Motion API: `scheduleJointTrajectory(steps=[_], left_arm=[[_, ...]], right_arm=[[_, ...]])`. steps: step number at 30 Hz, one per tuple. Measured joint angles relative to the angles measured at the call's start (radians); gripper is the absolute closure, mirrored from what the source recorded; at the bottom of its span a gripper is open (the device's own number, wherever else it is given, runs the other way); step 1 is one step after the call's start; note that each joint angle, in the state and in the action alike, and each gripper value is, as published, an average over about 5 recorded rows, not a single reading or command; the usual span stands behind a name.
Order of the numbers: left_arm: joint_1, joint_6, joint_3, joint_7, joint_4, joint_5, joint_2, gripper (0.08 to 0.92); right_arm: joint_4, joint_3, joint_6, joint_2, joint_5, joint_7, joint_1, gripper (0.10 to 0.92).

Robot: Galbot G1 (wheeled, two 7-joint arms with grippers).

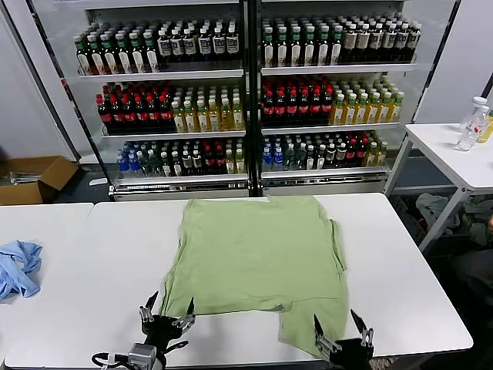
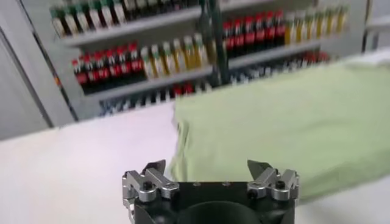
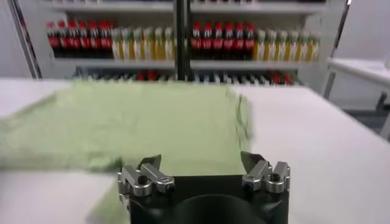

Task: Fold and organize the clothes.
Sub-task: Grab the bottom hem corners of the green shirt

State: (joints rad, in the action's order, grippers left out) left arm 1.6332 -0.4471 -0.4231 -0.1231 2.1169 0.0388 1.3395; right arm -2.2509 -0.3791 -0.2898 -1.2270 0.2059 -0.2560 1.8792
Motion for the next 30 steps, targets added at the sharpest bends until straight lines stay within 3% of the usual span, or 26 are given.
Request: scheduleJointTrajectory(steps=[4, 8, 26, 30], left_arm=[[-0.011, -0.03, -0.003, -0.007, -0.019, -0.001, -0.006, 0.18], [-0.022, -0.053, -0.005, -0.012, -0.028, -0.019, -0.012, 0.23], [-0.017, -0.047, -0.007, 0.04, -0.015, -0.169, -0.044, 0.746], [-0.026, -0.028, -0.016, 0.053, -0.017, -0.188, -0.053, 0.856]], right_arm=[[0.015, 0.008, -0.007, -0.005, 0.007, -0.001, 0.003, 0.222], [0.028, 0.015, -0.01, -0.011, 0.021, -0.002, 0.006, 0.318], [0.023, -0.01, 0.01, 0.002, 0.061, 0.028, -0.004, 0.83], [0.003, -0.04, 0.02, 0.018, 0.074, 0.037, -0.021, 0.91]])
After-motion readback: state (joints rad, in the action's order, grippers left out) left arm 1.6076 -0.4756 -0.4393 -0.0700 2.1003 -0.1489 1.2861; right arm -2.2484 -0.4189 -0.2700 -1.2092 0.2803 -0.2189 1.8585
